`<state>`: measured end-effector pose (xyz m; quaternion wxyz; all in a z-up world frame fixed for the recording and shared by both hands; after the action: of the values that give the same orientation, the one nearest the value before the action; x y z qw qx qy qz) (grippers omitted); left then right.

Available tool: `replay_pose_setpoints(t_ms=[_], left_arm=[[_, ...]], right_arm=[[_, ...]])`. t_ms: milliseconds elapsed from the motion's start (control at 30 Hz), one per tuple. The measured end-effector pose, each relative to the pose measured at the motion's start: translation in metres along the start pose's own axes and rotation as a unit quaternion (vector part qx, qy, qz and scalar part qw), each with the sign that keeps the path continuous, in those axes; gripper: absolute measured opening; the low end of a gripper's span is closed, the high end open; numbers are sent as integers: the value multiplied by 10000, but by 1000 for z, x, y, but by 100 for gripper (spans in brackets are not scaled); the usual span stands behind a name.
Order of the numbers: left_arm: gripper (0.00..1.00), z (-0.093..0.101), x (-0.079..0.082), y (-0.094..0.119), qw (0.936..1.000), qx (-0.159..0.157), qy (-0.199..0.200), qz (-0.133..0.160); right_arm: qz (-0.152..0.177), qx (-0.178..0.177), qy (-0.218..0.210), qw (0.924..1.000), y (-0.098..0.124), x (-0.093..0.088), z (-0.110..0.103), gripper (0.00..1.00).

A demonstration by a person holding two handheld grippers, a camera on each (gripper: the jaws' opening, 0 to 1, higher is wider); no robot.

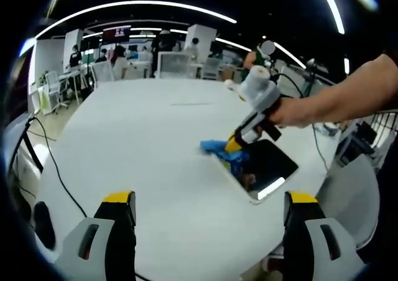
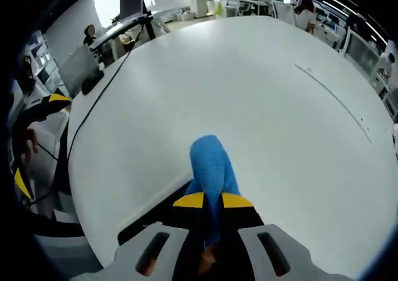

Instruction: Wipe the mirror surface with the cleaning cloth until all visible marks leave the cleaned area.

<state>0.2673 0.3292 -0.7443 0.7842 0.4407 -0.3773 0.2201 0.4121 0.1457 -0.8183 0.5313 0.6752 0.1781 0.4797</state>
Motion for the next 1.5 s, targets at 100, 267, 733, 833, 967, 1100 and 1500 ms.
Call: replay_pose_setpoints(t_ms=[100, 267, 733, 833, 967, 1100, 1500], left_arm=[[100, 1, 2, 0, 10000, 0, -27, 11], [100, 1, 5, -1, 10000, -6, -39, 24], [100, 1, 8, -1, 9999, 57, -63, 111], [100, 2, 11, -1, 9999, 50, -62, 130], [100, 3, 12, -1, 9999, 43, -76, 140], [100, 6, 13, -1, 9999, 18, -77, 143], [100, 8, 13, -2, 9999, 12, -35, 166]], right_arm=[[-11, -12, -9, 10000, 1, -3, 3, 2], [-27, -42, -6, 10000, 3, -8, 6, 2], [-103, -139, -24, 9998, 11, -23, 17, 2], [-109, -188, -9, 9998, 13, -28, 19, 2], [-94, -216, 5, 9997, 15, -30, 20, 2], [-65, -252, 43, 9997, 15, -31, 20, 3], [-45, -354, 73, 9993, 15, -30, 20, 3]])
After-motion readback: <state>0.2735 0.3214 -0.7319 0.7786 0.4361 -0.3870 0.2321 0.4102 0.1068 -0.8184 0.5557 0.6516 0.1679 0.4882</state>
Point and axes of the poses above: the point that each gripper's makers call its tool centre point, and the gripper's own axes: y roughly backward along the fingers, z roughly to its right, x roughly out of its top, the point moved 4 cm from there along y, roughly backward along the fingers, and after that the axes turned 9 degrees about y, right-handed, at the moved point
